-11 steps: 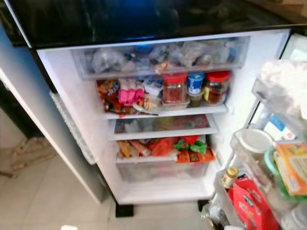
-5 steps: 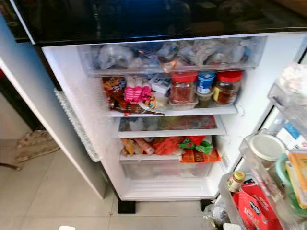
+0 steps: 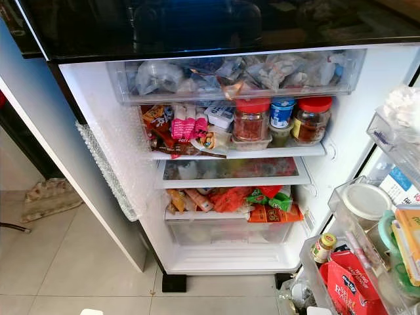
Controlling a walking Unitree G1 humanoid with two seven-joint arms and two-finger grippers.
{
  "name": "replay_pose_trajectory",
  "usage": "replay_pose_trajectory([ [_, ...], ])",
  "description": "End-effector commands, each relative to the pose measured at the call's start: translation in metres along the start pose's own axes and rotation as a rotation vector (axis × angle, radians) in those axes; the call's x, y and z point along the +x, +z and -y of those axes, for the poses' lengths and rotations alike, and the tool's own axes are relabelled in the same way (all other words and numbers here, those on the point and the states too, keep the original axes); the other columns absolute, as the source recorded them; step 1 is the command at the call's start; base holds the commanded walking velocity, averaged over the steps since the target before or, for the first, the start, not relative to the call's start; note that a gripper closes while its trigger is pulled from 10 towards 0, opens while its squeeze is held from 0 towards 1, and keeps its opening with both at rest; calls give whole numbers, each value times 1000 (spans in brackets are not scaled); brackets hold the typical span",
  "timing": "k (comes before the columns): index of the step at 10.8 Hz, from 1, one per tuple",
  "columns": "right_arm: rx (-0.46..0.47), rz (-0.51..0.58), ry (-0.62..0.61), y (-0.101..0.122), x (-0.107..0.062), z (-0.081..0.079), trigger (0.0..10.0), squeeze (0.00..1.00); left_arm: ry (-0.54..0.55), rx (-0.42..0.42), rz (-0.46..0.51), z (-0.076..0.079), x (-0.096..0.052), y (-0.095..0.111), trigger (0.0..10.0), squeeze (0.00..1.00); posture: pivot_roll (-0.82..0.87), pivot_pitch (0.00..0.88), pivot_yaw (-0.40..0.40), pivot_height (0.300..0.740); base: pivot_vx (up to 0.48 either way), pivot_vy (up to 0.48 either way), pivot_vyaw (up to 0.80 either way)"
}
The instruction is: Restocking fridge
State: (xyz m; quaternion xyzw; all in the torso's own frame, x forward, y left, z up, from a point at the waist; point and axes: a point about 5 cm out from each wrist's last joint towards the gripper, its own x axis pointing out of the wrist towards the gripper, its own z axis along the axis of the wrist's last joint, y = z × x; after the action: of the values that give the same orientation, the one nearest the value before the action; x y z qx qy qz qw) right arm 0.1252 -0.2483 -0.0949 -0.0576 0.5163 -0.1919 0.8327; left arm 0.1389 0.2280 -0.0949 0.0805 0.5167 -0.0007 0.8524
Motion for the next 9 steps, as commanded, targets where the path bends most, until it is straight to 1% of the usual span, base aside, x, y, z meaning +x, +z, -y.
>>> replay_pose_trajectory([
  [1,-4,34,-49,8,2,11,10000,0,6,9,-17,-4,-1,-4,10000,0,30,0,40,740,0,0,0],
  [3,7,42,-78,11,3,20,10000,0,7,10,-16,-4,-1,-4,10000,0,28,0,42,740,0,0,0],
  [5,28,49,-125,13,3,36,10000,0,6,12,-14,-4,-1,-3,10000,0,27,0,41,740,0,0,0],
  [7,23,51,-131,13,3,38,10000,0,5,12,-13,-4,-1,-3,10000,0,27,0,40,740,0,-249,0],
  [9,26,50,-109,13,3,30,10000,0,3,9,-11,-4,-1,-3,10000,0,29,0,40,740,0,-264,0],
])
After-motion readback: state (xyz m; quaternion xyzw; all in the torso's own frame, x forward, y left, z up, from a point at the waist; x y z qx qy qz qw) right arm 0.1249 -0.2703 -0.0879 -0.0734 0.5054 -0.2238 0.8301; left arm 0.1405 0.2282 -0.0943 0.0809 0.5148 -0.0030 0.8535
